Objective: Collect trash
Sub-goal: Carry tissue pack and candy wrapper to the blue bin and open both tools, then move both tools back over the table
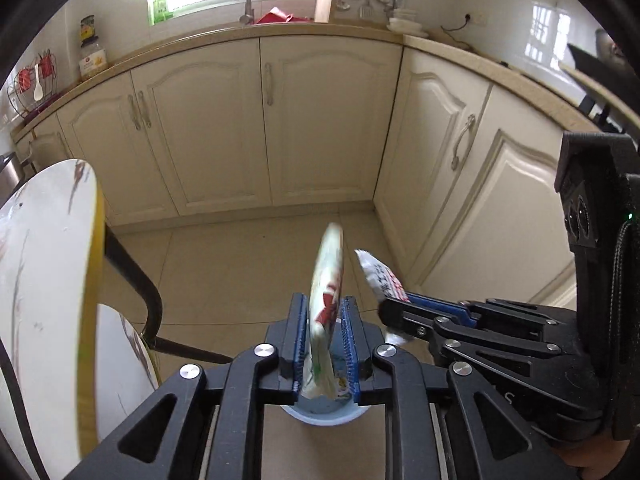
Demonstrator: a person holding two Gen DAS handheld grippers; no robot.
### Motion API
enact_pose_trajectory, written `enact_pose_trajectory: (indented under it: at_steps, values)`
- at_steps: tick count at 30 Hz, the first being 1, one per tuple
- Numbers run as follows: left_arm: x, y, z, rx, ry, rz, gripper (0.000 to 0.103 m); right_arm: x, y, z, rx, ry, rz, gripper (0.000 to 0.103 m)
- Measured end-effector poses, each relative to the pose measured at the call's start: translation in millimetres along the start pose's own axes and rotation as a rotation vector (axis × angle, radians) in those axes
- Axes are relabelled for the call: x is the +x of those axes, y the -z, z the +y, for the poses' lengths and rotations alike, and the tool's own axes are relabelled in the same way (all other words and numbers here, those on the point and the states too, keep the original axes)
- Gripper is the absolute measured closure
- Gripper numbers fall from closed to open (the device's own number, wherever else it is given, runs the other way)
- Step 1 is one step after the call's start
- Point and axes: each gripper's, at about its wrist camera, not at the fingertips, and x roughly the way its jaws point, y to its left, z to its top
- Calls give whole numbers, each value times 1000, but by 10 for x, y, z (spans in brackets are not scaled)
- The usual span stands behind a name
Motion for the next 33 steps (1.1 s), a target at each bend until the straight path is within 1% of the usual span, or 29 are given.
enact_pose_trajectory:
  at_steps: [1,2,3,4,6,7,9,11,13,14,15,16,18,19,21,22,23,25,27,29,30,32,33]
  values:
    - [88,-43,17,5,3,9,71,57,0,-85,12,12,9,90]
    - [149,-53,17,5,-1,12,65,112,-2,-145,23,19,18,90]
    - [203,-69,13,2,-5,12,55,169,-3,-206,34,22,28,90]
    - [256,-85,33,-2,-5,16,51,219,-12,-261,43,26,35,90]
    - [324,-69,31,-5,-14,30,49,312,-10,-349,57,29,50,90]
    - [347,-76,39,-5,-22,35,44,347,-2,-384,65,27,53,90]
    - [350,-64,21,-13,-31,40,42,400,-8,-415,73,20,56,89]
    - [341,-83,-27,-26,-45,42,41,416,3,-462,94,12,56,78]
    - [264,-96,-52,-40,-67,37,34,395,0,-492,104,-4,55,76]
    - [193,-87,-55,-46,-74,29,33,350,-6,-458,93,16,48,74]
    - [115,-79,-61,-51,-77,19,32,297,4,-436,80,28,36,69]
    - [50,-87,-68,-57,-83,12,30,223,5,-391,69,27,24,66]
    - [-142,-49,-111,-67,-84,-8,29,46,15,-299,51,36,0,60]
    - [-240,-45,-133,-74,-80,-22,29,-71,9,-222,35,49,-22,59]
    - [-469,-11,-188,-76,-71,-50,28,-334,23,-66,5,70,-73,53]
    - [-615,14,-225,-73,-69,-72,27,-472,36,20,-9,75,-99,44]
    - [-778,61,-237,-70,-67,-99,26,-605,43,101,-21,79,-125,38]
    - [-1117,129,-248,-74,-79,-155,14,-893,76,282,-48,80,-179,36]
    - [-1474,224,-242,-80,-89,-218,8,-1158,104,486,-77,69,-228,22]
    - [-1851,345,-213,-85,-119,-284,3,-1419,159,721,-118,52,-282,18]
    - [-2029,413,-194,-87,-140,-314,1,-1529,191,855,-143,43,-301,17]
    - [-2349,564,-157,-88,-184,-367,1,-1712,264,1102,-184,20,-331,15]
    - [-2509,645,-111,-90,-199,-391,1,-1781,291,1220,-204,17,-343,10]
